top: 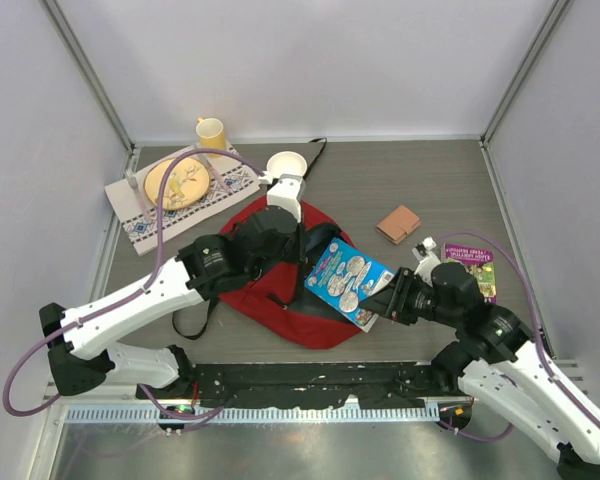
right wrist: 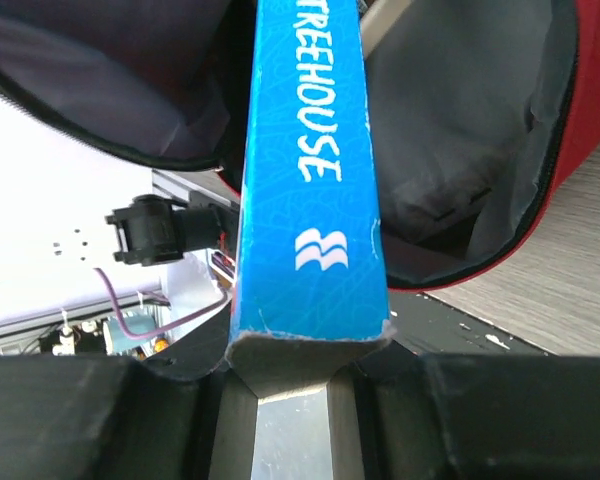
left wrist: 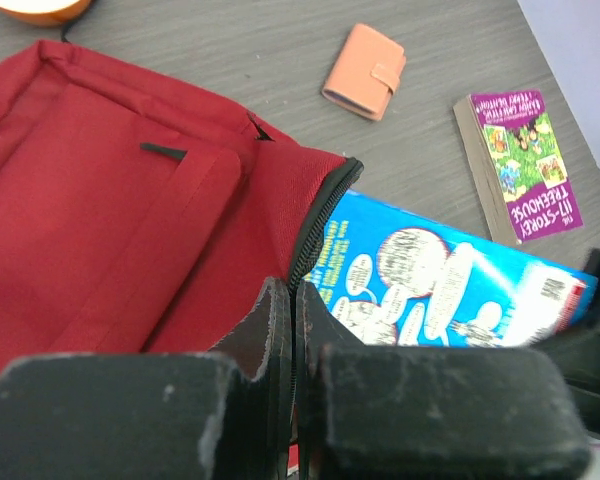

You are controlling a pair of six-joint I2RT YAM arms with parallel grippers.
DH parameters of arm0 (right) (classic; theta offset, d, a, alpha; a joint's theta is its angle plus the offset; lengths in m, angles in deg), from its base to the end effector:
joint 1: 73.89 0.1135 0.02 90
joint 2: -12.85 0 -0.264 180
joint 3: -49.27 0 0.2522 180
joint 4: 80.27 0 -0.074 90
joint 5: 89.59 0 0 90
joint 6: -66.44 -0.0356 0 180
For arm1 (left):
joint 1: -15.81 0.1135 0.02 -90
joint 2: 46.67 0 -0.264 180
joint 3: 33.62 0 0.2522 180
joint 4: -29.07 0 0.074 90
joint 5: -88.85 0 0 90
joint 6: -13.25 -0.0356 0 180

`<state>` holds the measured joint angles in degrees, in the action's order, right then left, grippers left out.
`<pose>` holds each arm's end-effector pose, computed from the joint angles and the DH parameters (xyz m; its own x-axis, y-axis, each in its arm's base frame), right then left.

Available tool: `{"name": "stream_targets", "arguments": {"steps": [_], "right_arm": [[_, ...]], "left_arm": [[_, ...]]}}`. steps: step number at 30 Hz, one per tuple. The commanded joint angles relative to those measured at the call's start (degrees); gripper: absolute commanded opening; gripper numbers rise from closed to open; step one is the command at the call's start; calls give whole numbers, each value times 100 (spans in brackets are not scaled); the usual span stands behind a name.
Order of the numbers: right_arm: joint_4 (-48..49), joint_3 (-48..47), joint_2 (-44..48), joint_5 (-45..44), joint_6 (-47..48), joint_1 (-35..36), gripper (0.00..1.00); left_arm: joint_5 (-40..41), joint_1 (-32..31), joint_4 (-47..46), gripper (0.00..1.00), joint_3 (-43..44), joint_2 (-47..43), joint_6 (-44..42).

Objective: Pack the student bag
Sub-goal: Place the book in the student bag.

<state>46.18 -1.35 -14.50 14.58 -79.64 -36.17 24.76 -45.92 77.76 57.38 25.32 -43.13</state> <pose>0.0824 0.0747 0.2797 -0.8536 0.3570 -0.3795 -0.0934 0.6118 0.7855 0.1411 -0.2295 0.3942 -0.5344 -0.0579 -0.8433 0.3801 0.8746 -0.3009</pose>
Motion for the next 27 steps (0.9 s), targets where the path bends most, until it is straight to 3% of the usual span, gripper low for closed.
{"name": "stream_targets", "arguments": {"steps": [1, 6, 17, 19, 27], "right_arm": [[1583, 547, -191, 620, -52, -1, 1], [3377, 1075, -489, 797, -545, -1, 1], [5269, 1137, -1623, 1562, -1054, 8, 1], [6077, 1295, -1746, 1816, -1492, -1, 1], [5597, 1102, -1413, 1729, -1406, -10, 1]], "left_arm": [[-243, -5, -655, 0, -261, -211, 223], [-438, 3, -585, 0, -428, -229, 249], [-877, -5, -883, 0, -780, -352, 320], [-921, -5, -953, 0, -815, -387, 320], [-833, -5, -945, 0, -797, -554, 250]]}}
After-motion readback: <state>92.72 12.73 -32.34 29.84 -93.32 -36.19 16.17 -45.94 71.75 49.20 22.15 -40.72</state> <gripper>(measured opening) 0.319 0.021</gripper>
